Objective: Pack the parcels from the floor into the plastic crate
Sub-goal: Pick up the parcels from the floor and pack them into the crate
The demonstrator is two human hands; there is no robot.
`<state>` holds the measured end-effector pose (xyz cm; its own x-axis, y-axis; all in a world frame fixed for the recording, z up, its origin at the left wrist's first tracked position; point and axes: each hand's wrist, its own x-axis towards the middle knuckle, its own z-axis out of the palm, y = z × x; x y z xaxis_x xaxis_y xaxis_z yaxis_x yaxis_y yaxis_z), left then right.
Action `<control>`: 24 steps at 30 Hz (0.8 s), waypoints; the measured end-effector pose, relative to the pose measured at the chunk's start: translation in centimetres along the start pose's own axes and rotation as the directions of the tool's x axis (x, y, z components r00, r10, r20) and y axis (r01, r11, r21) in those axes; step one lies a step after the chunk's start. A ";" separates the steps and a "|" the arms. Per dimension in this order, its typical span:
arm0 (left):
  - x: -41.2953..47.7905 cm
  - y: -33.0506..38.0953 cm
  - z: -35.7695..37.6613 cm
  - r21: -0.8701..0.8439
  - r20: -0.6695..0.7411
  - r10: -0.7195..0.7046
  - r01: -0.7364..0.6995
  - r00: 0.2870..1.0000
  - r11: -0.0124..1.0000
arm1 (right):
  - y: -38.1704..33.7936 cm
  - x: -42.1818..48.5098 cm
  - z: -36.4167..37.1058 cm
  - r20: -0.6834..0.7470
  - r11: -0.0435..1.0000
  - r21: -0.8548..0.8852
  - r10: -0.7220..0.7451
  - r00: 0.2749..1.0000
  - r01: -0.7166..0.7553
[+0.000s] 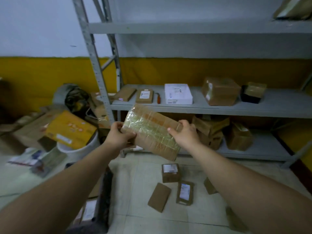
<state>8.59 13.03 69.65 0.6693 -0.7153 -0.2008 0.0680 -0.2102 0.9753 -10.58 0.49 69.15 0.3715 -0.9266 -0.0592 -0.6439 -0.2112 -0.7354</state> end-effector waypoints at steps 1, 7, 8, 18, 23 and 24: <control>0.1 -0.5 -2.9 0.004 -0.025 -0.002 0.002 1.000 1.000 | -2.0 -0.4 2.0 0.023 1.000 0.009 -0.016 1.000 0.016; -0.1 -3.6 -21.1 0.085 -0.112 -0.028 0.038 0.993 0.996 | -13.9 -3.9 15.7 0.150 0.992 0.037 -0.125 0.981 0.121; -0.3 -3.9 -24.0 0.107 -0.130 -0.023 0.037 0.991 0.994 | -15.7 -4.6 18.1 0.157 0.992 0.041 -0.128 0.979 0.123; 1.7 -7.4 -41.8 0.150 -0.236 -0.053 0.090 0.970 0.984 | -27.3 -7.1 33.9 0.188 0.983 0.181 -0.043 0.981 0.009; 6.3 -9.3 -44.2 0.148 -0.250 -0.105 0.145 0.963 0.978 | -28.6 -3.4 38.5 0.235 0.980 0.190 0.006 0.972 -0.052; 7.3 -9.9 -44.5 0.151 -0.253 -0.115 0.157 0.961 0.976 | -28.6 -2.7 39.3 0.247 0.981 0.184 0.013 0.969 -0.060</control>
<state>45.73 39.60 62.64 0.8222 -0.4945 -0.2818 0.0594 -0.4179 0.9066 33.13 21.25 63.80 0.5167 -0.8238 -0.2332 -0.5308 -0.0946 -0.8422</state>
